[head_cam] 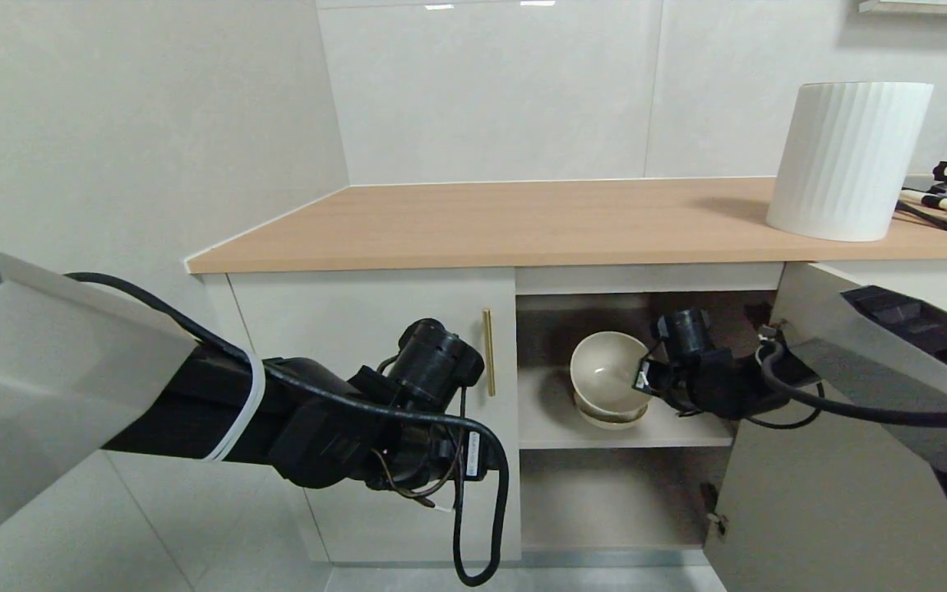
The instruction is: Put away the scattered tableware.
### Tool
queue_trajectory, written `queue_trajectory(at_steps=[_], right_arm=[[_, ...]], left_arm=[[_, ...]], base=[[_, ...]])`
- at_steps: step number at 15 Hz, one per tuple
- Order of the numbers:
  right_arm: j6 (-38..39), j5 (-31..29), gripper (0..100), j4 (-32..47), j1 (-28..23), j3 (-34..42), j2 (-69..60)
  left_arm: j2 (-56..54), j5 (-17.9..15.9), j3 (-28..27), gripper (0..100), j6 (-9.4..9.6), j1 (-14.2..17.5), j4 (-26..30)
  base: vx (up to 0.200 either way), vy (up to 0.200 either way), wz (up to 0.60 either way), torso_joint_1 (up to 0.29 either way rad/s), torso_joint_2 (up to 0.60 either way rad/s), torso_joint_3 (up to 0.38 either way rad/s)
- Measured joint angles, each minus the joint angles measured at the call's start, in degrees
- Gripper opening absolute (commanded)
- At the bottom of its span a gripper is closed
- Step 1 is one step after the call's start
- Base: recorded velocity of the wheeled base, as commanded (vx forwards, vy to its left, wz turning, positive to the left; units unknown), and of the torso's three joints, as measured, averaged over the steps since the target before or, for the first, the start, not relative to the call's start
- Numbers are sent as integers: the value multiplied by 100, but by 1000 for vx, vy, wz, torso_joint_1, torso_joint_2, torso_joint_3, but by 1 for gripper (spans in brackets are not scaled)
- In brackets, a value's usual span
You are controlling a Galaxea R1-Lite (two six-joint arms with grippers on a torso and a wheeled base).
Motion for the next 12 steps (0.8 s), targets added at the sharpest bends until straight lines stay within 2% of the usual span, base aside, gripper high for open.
queue_trajectory(at_steps=[6,12], right_arm=[[2,-98,0,534,-149,-891,618],[-18,-119,0,677,-179,-1307,923]], left_arm=[[11,-6,4,100,0,0,0],[33,-6,6,100,0,0,2]], base=[[0,0,0,0,0,0],[0,0,0,0,0,0]])
